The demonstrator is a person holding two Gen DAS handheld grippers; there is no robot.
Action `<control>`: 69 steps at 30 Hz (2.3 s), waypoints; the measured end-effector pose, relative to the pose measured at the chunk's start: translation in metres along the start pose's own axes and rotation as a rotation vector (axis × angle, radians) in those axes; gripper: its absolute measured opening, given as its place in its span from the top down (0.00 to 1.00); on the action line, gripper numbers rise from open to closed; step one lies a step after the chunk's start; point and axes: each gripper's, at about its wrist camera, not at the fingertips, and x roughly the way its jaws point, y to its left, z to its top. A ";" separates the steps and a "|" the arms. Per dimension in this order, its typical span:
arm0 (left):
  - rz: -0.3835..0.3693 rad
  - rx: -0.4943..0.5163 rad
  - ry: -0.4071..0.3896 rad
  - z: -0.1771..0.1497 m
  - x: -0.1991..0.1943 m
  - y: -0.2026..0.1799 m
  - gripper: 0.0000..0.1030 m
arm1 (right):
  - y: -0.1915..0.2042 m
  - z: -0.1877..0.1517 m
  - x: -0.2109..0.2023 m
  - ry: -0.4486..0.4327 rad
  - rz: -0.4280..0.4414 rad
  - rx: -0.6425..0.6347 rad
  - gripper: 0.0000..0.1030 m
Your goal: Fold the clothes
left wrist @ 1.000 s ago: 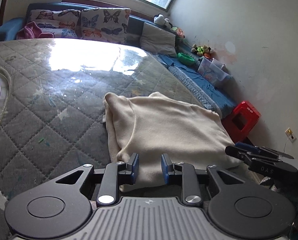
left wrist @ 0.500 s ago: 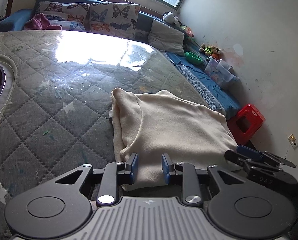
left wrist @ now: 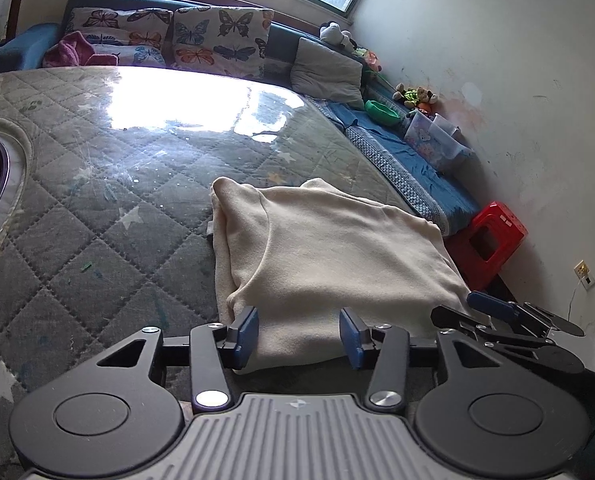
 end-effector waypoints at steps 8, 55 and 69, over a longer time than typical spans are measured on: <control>-0.003 0.020 -0.008 -0.003 -0.006 -0.004 0.43 | 0.002 -0.001 -0.007 -0.010 -0.015 0.026 0.16; 0.018 0.086 -0.078 -0.027 -0.043 -0.015 0.00 | 0.030 -0.018 -0.053 -0.084 -0.077 0.048 0.00; 0.050 0.111 -0.086 -0.033 -0.051 -0.018 0.00 | 0.042 -0.025 -0.064 -0.088 -0.084 0.022 0.00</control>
